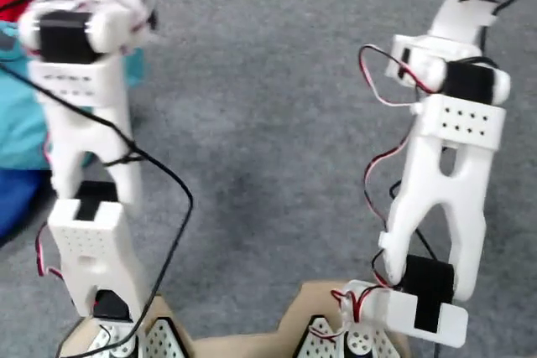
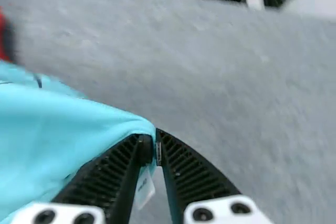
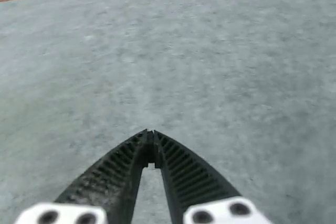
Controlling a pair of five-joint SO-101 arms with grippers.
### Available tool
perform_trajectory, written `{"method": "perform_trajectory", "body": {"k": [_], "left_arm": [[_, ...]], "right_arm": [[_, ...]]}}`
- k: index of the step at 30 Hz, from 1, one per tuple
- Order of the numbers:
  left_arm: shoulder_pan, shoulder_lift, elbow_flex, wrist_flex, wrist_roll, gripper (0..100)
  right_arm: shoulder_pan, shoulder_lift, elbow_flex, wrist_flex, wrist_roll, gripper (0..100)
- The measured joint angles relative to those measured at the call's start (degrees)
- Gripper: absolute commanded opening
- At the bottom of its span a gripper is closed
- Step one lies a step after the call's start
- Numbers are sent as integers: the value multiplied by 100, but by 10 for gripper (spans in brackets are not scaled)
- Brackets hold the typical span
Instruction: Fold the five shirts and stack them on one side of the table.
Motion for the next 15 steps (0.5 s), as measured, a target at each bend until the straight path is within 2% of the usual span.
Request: {"method": "perform_trajectory", "body": {"k": [7, 15], "left_arm": [[1407, -396, 888, 0, 0, 19], [2804, -404, 1459, 0, 0, 19]], "right_arm": [[352, 0, 0, -158, 1090, 9], [378, 44, 18, -1266, 1231, 9]]}}
